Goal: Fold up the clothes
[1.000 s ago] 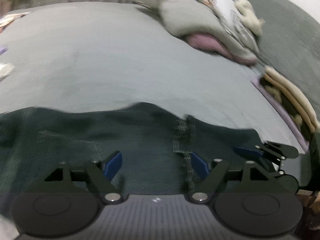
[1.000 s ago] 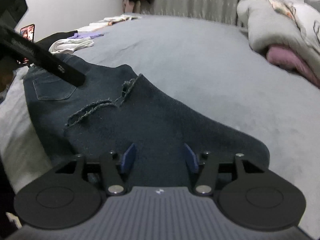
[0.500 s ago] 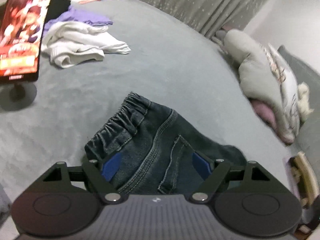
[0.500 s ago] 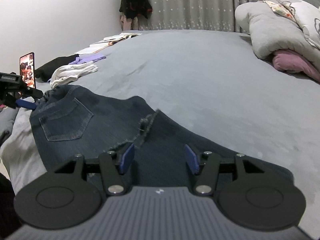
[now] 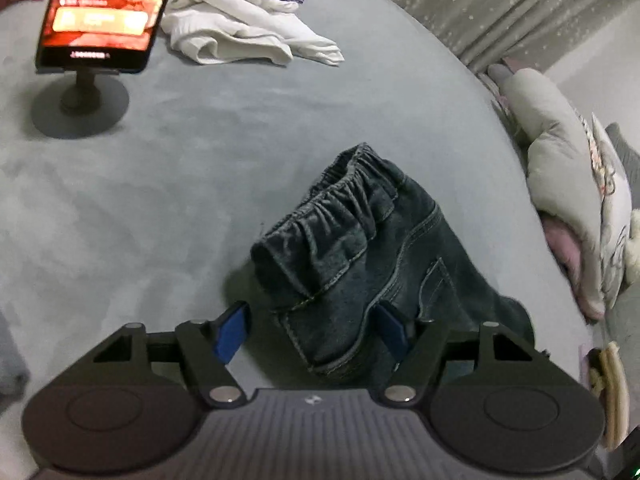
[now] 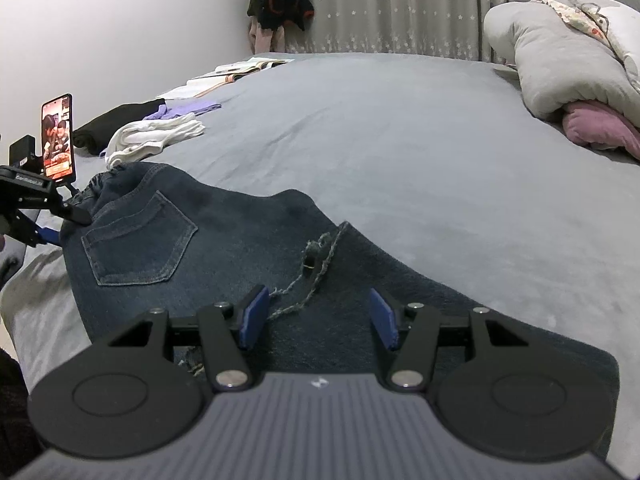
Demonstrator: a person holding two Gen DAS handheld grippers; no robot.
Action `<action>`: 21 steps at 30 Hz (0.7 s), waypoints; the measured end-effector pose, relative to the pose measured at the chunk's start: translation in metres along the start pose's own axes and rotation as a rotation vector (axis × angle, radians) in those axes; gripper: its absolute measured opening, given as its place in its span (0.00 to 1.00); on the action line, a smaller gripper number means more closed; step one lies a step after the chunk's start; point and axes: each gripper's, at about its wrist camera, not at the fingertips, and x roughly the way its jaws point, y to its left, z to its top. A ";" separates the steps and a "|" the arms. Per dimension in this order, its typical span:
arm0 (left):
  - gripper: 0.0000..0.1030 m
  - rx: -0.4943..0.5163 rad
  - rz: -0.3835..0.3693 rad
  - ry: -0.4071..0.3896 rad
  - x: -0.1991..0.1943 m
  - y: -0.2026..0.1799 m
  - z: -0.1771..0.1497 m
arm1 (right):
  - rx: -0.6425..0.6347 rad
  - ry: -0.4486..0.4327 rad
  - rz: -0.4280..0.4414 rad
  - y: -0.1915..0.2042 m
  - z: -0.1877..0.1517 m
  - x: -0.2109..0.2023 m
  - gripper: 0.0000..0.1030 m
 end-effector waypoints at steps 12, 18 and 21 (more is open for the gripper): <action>0.25 0.082 0.034 -0.196 -0.007 -0.036 -0.019 | 0.043 -0.011 -0.004 -0.008 -0.001 -0.004 0.56; 0.22 0.218 0.099 -0.316 -0.032 -0.083 -0.042 | 0.074 -0.022 -0.031 -0.020 -0.006 -0.016 0.56; 0.21 0.323 0.079 -0.383 -0.046 -0.114 -0.056 | 0.104 -0.030 -0.028 -0.030 -0.009 -0.024 0.56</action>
